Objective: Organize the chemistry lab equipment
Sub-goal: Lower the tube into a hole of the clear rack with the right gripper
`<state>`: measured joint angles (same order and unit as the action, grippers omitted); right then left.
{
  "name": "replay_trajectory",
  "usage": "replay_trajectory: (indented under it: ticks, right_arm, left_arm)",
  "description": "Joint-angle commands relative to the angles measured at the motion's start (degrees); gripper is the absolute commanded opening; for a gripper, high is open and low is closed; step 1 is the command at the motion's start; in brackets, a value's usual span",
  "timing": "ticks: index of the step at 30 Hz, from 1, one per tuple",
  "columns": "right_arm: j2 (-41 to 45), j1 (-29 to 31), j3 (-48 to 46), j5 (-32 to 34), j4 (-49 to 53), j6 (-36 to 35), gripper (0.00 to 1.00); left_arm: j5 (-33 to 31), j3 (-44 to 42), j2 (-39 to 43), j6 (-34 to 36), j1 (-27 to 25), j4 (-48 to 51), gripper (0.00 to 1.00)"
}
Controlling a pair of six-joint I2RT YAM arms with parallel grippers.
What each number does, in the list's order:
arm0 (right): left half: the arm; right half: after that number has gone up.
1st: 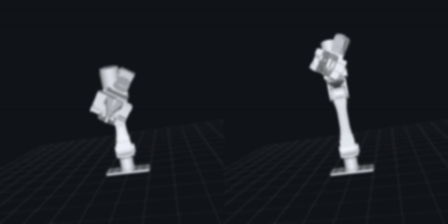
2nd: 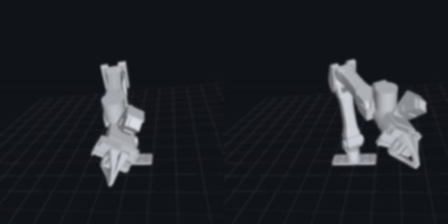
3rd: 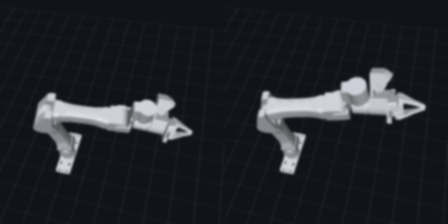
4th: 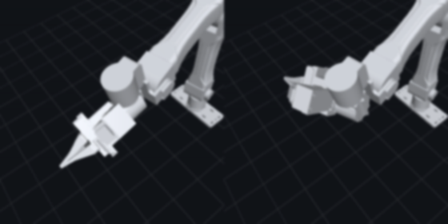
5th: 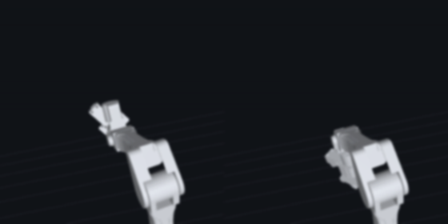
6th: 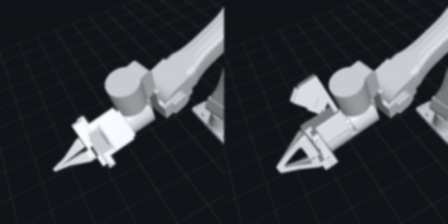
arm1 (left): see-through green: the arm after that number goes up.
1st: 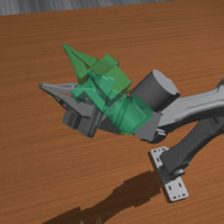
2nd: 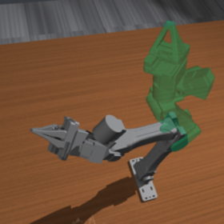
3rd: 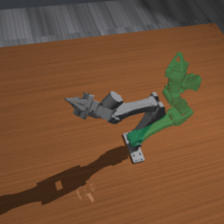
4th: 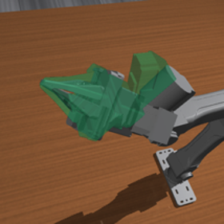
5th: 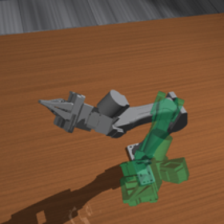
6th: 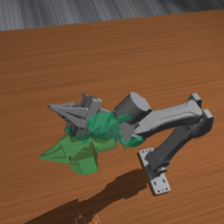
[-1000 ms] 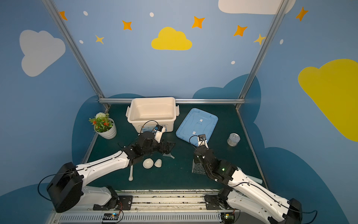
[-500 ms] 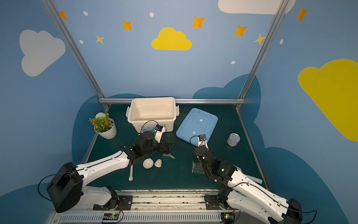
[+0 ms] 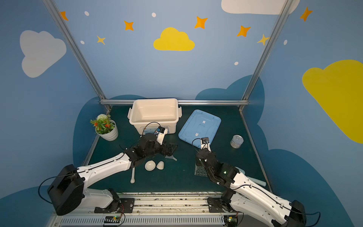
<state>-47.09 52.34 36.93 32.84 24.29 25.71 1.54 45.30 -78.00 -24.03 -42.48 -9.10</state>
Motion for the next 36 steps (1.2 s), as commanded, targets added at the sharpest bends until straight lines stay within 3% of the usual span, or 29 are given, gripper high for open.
replay_trajectory:
  ticks: [1, 28, 36]
  right_arm:
    - [0.1, 0.0, -0.4, -1.3, 1.1, 0.6, 0.07]
    - [-2.9, -2.3, -0.4, -4.8, 1.7, 0.2, 0.09]
    - [-5.0, -3.3, 0.6, -5.6, 1.5, -0.8, 0.16]
  left_arm:
    - [0.5, -0.4, -0.1, -0.4, 0.2, -0.8, 1.0]
    - [1.8, -0.3, -1.0, -0.8, 0.1, -1.3, 1.0]
    - [1.7, -0.4, -1.3, -0.9, 0.2, -1.3, 1.0]
